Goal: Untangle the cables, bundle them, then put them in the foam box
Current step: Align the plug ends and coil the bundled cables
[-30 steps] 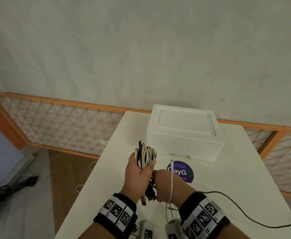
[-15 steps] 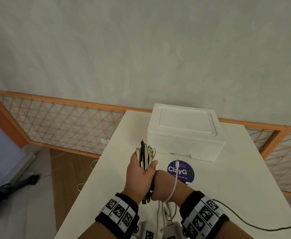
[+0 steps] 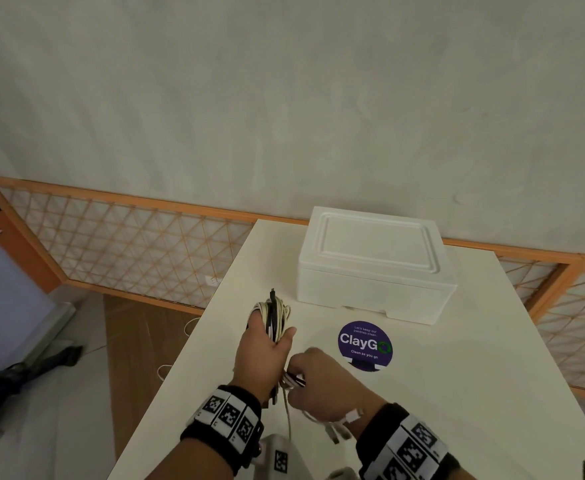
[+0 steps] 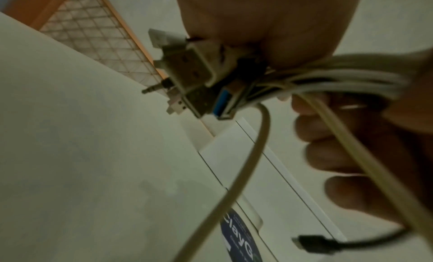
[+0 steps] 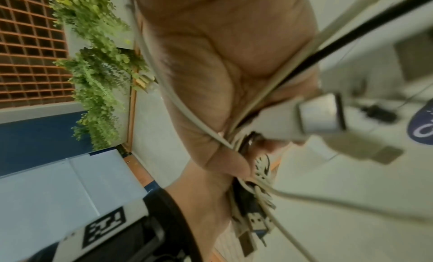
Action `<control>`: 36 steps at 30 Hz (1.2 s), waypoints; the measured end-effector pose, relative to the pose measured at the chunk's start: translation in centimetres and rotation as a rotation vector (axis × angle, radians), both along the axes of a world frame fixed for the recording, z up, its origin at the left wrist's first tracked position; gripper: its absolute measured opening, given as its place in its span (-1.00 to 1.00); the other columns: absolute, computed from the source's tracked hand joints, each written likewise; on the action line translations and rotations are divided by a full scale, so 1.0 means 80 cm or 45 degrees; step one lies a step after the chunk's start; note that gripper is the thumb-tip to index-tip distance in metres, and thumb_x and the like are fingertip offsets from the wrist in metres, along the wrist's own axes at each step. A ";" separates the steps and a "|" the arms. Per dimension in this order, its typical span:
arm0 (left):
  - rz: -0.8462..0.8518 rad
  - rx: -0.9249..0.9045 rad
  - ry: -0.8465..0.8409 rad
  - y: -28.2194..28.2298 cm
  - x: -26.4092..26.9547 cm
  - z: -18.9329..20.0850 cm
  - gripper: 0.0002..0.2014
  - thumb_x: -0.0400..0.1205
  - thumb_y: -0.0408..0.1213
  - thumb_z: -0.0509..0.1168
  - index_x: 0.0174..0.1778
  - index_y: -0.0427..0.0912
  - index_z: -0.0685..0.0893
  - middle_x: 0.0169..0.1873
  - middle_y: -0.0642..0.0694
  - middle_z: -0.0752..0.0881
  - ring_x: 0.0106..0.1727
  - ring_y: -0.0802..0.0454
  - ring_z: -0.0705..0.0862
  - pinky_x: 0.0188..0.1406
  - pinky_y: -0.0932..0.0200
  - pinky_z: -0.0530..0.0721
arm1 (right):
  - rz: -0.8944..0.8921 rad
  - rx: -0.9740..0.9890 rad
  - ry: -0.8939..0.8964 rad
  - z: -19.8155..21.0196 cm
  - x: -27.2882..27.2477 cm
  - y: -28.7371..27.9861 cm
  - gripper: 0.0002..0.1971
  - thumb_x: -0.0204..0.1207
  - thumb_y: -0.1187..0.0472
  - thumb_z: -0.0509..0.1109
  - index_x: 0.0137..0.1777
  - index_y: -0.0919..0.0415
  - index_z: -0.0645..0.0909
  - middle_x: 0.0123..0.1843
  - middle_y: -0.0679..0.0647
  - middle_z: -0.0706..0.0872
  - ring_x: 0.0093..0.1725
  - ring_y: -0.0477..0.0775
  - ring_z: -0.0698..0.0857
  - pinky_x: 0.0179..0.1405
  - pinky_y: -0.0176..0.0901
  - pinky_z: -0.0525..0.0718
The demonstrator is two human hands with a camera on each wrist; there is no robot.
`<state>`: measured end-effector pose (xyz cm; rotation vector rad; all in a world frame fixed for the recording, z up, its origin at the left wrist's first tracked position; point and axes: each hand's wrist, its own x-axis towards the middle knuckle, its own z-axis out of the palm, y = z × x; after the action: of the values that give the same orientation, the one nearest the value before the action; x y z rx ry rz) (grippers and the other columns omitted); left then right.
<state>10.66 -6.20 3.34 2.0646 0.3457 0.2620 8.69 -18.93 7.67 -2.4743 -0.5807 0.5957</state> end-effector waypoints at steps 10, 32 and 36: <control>0.112 -0.160 -0.128 -0.001 0.005 0.004 -0.52 0.55 -0.14 0.43 0.31 -0.18 0.44 -0.05 -0.05 0.72 -0.07 -0.03 0.71 -0.07 0.13 0.62 | -0.343 0.515 0.555 -0.014 -0.002 0.002 -0.61 0.10 0.33 0.37 -0.02 0.21 0.47 -0.12 0.22 0.69 -0.18 0.16 0.72 -0.17 0.06 0.66; -0.753 -0.629 0.272 0.012 -0.011 0.012 -0.87 0.38 -0.13 0.39 -0.25 -0.09 0.72 -0.22 -0.18 0.73 -0.23 -0.04 0.69 -0.12 0.03 0.62 | 0.306 -0.211 -0.627 0.036 0.011 -0.004 -0.61 0.44 0.23 0.35 0.26 0.04 0.42 -0.06 0.07 0.74 -0.09 0.17 0.71 -0.20 -0.06 0.61; -0.826 -0.621 0.165 0.020 -0.015 -0.004 -0.42 0.27 0.12 0.56 -0.01 -0.31 0.79 -0.06 -0.29 0.78 -0.05 -0.11 0.76 0.12 0.01 0.63 | 0.306 -0.192 -0.627 0.048 0.022 -0.001 -0.78 0.37 0.21 0.38 0.02 0.08 0.53 -0.05 0.02 0.61 -0.08 0.11 0.62 -0.21 -0.05 0.54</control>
<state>9.49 -4.61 2.99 1.6060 -0.1822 -0.3238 10.45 -19.00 11.53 -2.7268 -1.0666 0.1068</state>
